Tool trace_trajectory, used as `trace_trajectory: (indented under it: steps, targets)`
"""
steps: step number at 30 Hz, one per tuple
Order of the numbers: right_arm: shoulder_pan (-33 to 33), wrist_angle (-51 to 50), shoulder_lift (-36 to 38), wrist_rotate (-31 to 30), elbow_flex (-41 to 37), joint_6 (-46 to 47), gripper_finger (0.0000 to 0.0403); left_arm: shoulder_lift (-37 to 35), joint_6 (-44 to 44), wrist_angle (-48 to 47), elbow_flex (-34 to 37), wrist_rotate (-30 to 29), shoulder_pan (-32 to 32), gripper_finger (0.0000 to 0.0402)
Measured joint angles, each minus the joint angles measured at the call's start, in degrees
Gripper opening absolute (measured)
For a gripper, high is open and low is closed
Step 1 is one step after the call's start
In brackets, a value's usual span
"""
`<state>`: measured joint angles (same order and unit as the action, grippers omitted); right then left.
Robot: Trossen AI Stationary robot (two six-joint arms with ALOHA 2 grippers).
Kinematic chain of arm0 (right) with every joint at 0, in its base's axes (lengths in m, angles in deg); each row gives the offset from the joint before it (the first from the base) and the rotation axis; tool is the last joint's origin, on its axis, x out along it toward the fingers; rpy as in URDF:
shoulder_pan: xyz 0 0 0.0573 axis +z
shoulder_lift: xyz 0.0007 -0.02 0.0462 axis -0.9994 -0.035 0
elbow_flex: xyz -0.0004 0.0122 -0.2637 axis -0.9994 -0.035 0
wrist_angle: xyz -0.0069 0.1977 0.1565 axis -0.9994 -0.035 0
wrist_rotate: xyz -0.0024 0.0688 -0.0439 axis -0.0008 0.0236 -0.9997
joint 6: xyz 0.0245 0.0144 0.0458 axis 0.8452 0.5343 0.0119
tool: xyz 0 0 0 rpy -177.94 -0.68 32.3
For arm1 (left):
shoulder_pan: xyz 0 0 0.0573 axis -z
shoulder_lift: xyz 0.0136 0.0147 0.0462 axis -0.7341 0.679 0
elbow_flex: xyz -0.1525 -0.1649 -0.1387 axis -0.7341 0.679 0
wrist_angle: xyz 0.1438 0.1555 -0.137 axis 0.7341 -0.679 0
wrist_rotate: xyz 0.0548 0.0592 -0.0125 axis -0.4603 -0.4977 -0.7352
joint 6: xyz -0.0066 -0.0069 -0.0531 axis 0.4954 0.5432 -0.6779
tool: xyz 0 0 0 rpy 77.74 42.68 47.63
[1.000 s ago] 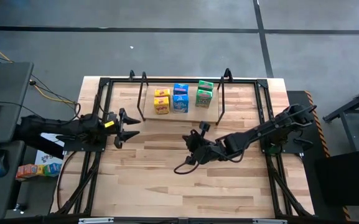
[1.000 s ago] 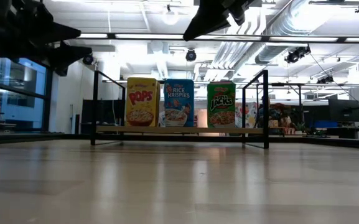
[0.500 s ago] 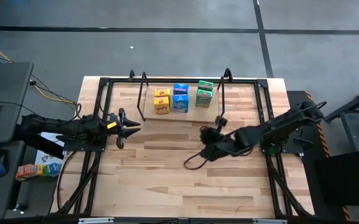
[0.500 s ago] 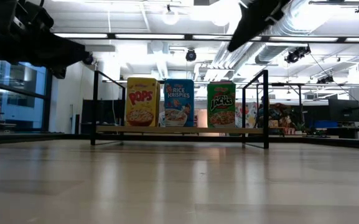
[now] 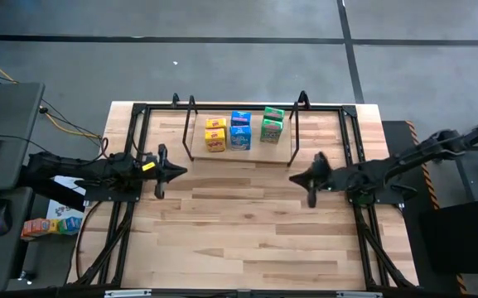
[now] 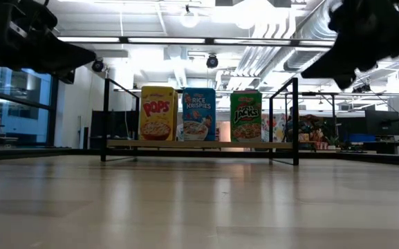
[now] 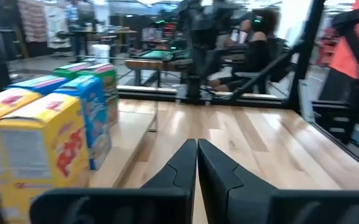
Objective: Stack cereal on shelf
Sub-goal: Return to Home Position
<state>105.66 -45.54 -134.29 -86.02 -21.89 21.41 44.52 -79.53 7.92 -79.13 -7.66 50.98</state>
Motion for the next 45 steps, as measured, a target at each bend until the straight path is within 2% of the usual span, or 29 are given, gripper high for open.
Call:
trace_trajectory:
  steps: [3,6,11,19,21,24,29,36,41,45]
  targets:
    - [-3.5,7.9,7.7,3.5,-7.5,-2.8,0.0,0.0,1.4,0.1,0.0,2.8,0.0,0.0008]
    - [-6.8,11.4,14.0,7.6,-11.8,-4.7,0.0,0.0,4.3,-0.1,0.0,3.4,0.0,0.0002]
    - [-10.8,9.7,21.7,12.8,-14.4,-9.4,0.0,0.0,3.8,-0.5,0.0,2.5,0.0,0.0005]
    - [-12.7,2.9,29.3,13.0,-15.5,-11.8,0.0,0.0,2.3,-0.5,0.0,2.4,0.0,0.0008]
    - [-12.5,5.3,30.5,13.0,-18.1,-11.8,0.0,0.0,2.3,-0.5,0.0,2.4,0.0,0.0008]
    - [-12.4,3.7,31.1,12.6,-18.0,-11.7,0.0,0.0,2.3,-0.5,0.0,2.4,0.0,0.0008]
    - [-12.4,4.8,31.3,12.7,-18.0,-17.0,0.0,0.0,2.3,-0.5,0.0,2.3,0.0,0.0008]
    - [-12.4,-1.7,30.8,5.9,-18.0,-4.7,0.0,-1.3,2.3,-1.0,0.0,2.4,0.4,0.0008]
    - [-12.4,-1.8,30.8,6.0,-18.0,-2.8,0.0,-3.4,2.3,-1.9,0.0,2.4,0.4,0.0008]
    - [-12.4,-1.8,30.8,6.0,-18.0,-3.1,0.0,-6.0,2.3,-7.5,0.0,2.4,0.4,0.0008]
